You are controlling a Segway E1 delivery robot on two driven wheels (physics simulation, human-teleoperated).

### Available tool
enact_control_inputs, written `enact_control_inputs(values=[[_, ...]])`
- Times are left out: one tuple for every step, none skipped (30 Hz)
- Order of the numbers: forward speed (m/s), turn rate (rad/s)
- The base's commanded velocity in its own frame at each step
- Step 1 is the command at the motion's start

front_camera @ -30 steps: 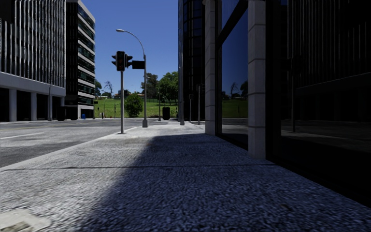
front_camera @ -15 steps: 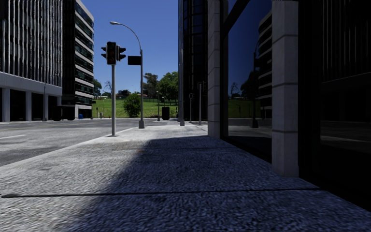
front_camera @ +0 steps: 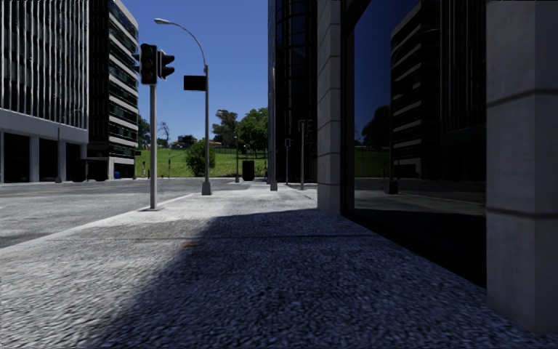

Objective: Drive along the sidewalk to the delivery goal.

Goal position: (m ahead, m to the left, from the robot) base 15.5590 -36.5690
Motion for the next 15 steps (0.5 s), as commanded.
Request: enact_control_inputs(values=[[2.0,0.0],[2.0,0.0],[2.0,0.0],[2.0,0.0],[2.0,0.0],[2.0,0.0],[2.0,0.0],[2.0,0.0],[2.0,0.0],[2.0,0.0],[2.0,0.0],[2.0,0.2],[2.0,0.27],[2.0,0.3],[2.0,0.3]])
